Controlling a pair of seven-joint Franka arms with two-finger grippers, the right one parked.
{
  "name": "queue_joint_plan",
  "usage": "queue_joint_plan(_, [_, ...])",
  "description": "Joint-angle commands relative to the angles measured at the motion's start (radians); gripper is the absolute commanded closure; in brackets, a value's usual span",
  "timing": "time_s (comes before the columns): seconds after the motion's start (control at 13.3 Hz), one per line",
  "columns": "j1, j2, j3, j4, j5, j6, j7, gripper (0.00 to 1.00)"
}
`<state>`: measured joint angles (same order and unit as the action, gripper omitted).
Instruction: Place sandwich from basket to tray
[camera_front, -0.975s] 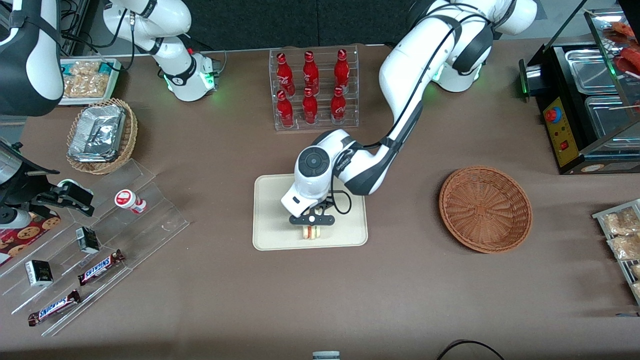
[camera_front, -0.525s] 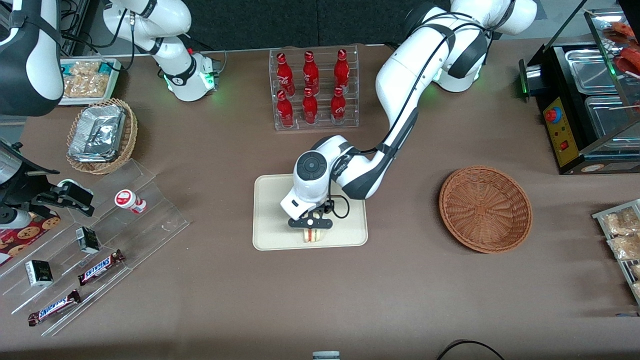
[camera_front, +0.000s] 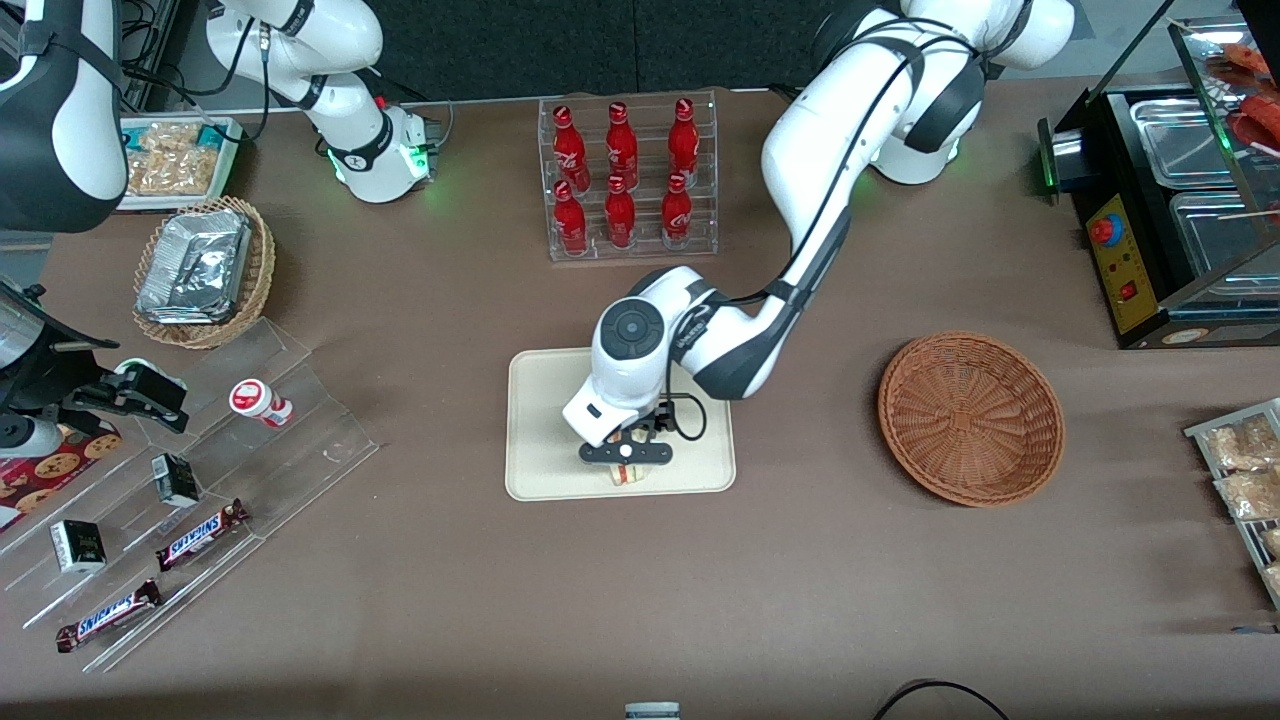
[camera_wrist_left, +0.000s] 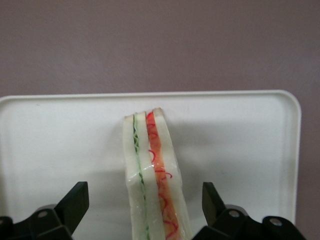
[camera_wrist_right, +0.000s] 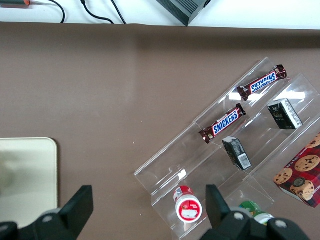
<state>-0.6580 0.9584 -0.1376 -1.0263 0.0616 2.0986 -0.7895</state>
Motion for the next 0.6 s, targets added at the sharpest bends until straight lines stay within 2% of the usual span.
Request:
queue_joint_plan(0.0, [0.055, -0.101, 0.0, -0.027, -0.083, -0.09, 0.07, 0.0])
queue_joint_plan(0.15, [0.113, -0.189, 0.001, -0.082, -0.105, -0.178, 0.168, 0.0])
queue_joint_plan(0.38, [0.237, -0.386, 0.0, -0.321, -0.158, -0.181, 0.318, 0.0])
queue_joint_plan(0.53, [0.313, -0.499, 0.0, -0.458, -0.163, -0.177, 0.398, 0.0])
